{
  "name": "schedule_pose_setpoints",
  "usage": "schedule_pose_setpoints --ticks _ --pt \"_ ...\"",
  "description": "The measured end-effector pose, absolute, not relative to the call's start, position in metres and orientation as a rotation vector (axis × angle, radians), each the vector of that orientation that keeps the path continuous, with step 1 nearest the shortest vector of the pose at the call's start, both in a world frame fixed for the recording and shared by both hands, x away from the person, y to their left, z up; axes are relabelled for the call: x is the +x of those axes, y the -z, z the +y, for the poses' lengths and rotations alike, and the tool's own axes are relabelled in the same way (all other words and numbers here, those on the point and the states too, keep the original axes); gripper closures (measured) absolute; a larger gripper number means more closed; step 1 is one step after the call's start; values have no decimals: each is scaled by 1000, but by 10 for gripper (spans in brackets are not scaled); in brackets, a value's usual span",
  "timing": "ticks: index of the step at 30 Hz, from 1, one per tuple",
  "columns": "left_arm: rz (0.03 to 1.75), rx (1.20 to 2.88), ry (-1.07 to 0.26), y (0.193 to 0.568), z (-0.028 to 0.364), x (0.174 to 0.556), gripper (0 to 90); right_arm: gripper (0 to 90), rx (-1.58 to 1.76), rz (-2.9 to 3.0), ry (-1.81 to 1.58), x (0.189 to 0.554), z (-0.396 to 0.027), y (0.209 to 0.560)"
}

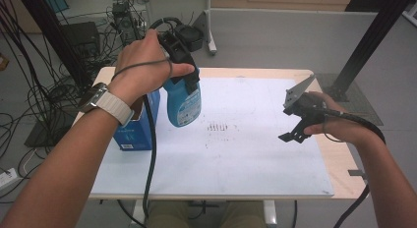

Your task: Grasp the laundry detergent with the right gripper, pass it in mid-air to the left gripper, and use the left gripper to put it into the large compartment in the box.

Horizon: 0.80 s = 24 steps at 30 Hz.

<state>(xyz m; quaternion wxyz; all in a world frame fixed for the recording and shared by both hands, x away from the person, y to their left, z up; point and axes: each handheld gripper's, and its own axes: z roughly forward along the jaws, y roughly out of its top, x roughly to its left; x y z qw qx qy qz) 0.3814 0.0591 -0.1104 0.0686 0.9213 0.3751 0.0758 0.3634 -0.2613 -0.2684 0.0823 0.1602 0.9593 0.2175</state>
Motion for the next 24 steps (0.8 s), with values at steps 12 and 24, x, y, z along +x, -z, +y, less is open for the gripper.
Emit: schedule_pose_setpoints --ticks 12,24 --pt "1349 2680 -282 88 78 389 376 95 468 2877 -615 366 -264 271" --pt "1558 2554 -321 67 102 398 375 98 458 2888 -615 373 -262 270"
